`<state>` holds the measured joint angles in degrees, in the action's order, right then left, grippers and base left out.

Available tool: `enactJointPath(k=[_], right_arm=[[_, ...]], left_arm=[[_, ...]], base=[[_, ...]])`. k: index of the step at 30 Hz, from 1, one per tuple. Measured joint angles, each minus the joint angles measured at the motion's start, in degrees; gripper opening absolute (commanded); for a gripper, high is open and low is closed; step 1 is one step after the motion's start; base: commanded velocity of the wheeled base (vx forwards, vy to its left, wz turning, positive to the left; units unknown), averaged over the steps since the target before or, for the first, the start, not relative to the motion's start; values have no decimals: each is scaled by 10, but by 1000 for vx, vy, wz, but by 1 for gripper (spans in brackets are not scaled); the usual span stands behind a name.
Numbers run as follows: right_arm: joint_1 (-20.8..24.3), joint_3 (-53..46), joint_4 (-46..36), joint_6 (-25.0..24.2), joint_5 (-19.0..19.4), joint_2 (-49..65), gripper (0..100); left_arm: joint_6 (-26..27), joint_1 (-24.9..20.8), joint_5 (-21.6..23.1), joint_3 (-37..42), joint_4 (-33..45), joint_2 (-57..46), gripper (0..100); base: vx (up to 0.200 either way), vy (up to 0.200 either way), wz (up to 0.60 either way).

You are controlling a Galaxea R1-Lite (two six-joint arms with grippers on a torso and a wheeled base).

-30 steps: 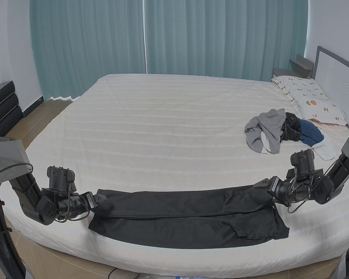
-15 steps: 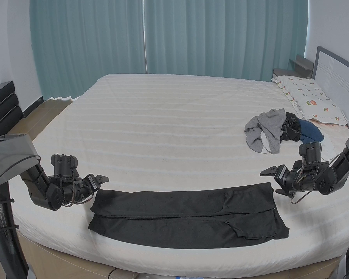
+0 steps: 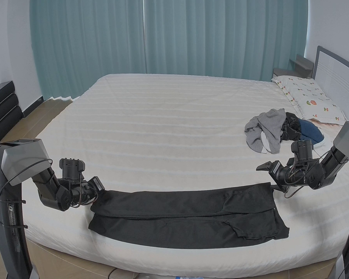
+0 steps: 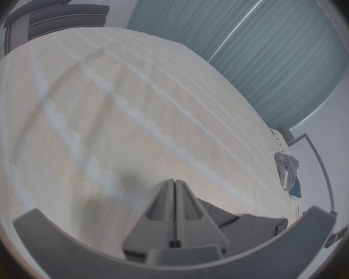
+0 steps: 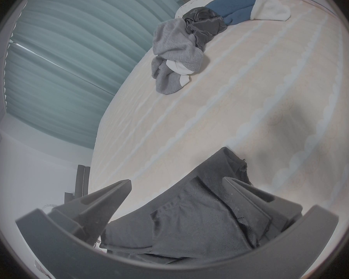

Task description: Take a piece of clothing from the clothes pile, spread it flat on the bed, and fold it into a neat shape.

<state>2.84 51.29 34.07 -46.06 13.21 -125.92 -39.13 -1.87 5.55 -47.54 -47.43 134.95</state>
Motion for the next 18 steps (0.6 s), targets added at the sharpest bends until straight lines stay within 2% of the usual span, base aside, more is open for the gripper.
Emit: enactJointPath(k=[5,18], right_arm=[[-8,-3,0,1,-3,-7,100],[-26,-1,1,20,-5,-22,100]], left_arm=[[-34,2,-21,-8,-2,2,0],[-35,9,-26,-2,-2,3,0]], base=[[0,0,0],[0,0,0]])
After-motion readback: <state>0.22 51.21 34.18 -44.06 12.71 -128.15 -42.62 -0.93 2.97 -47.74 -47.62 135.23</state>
